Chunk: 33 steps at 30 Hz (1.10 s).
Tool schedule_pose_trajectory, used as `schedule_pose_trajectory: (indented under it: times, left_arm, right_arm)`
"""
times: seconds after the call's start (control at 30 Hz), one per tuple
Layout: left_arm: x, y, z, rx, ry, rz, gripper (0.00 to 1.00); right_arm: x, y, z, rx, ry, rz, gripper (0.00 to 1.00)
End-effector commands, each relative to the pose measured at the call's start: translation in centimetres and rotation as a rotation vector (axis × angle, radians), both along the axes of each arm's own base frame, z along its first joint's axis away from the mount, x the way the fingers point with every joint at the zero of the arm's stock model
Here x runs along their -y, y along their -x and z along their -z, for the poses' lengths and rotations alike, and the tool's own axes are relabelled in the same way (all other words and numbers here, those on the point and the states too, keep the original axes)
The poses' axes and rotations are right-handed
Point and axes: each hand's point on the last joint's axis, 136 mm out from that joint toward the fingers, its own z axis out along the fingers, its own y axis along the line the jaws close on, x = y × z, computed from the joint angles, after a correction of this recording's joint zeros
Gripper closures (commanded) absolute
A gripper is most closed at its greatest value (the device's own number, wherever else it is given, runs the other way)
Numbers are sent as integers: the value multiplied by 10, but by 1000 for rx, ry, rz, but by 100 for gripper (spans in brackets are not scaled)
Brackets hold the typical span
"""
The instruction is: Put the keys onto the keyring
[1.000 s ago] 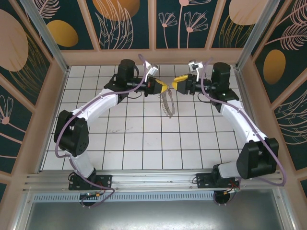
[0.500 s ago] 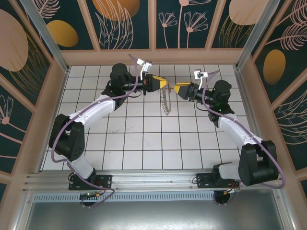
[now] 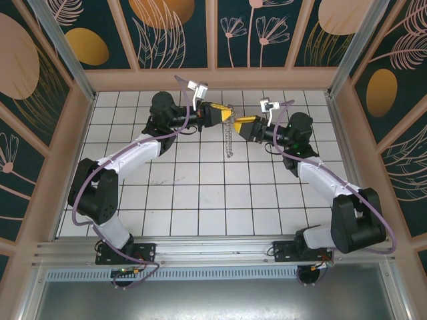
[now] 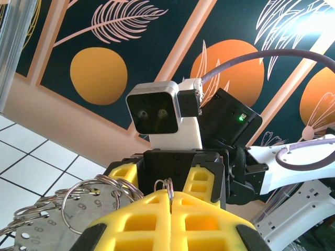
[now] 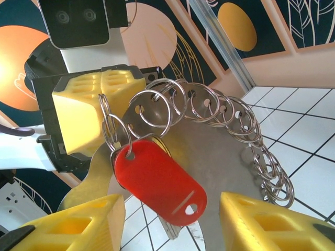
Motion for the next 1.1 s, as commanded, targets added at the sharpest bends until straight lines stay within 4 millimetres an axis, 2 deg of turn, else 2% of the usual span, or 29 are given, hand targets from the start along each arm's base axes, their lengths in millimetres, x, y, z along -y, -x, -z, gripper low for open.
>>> schedule_pose_trajectory:
  times: [0.0, 0.13, 0.23, 0.33, 0.47, 0.67, 0.83, 0.9, 0.97, 1.07]
  left_arm:
    - [-3, 10, -18, 61, 39, 18, 100]
    - [-3, 8, -16, 53, 37, 10, 100]
    - [-2, 7, -14, 49, 34, 9, 100]
    - [-2, 6, -14, 46, 34, 4, 100]
    - [-2, 3, -15, 40, 36, -12, 100]
    - [-3, -2, -16, 35, 39, -44, 100]
    - [-2, -4, -14, 30, 37, -46, 100]
    - [-2, -4, -14, 30, 37, -47, 100]
    - [-2, -5, -14, 30, 38, -51, 100]
    - [-2, -5, -14, 30, 38, -54, 100]
  right_arm:
    - [-5, -1, -20, 81, -14, -7, 47]
    - [-12, 1, -22, 89, 2, -18, 43]
    - [-16, -3, -19, 82, 34, 3, 45]
    - [-17, -8, -15, 66, 54, 14, 57]
    - [-17, -8, -7, 42, 73, 21, 83]
    - [-18, -2, -2, 34, 98, 12, 100]
    - [-22, 5, 2, 31, 118, 1, 99]
    - [-22, 5, 4, 29, 124, 5, 92]
    - [-21, 6, 6, 28, 129, 9, 79]
    - [-20, 10, 10, 21, 145, 5, 69]
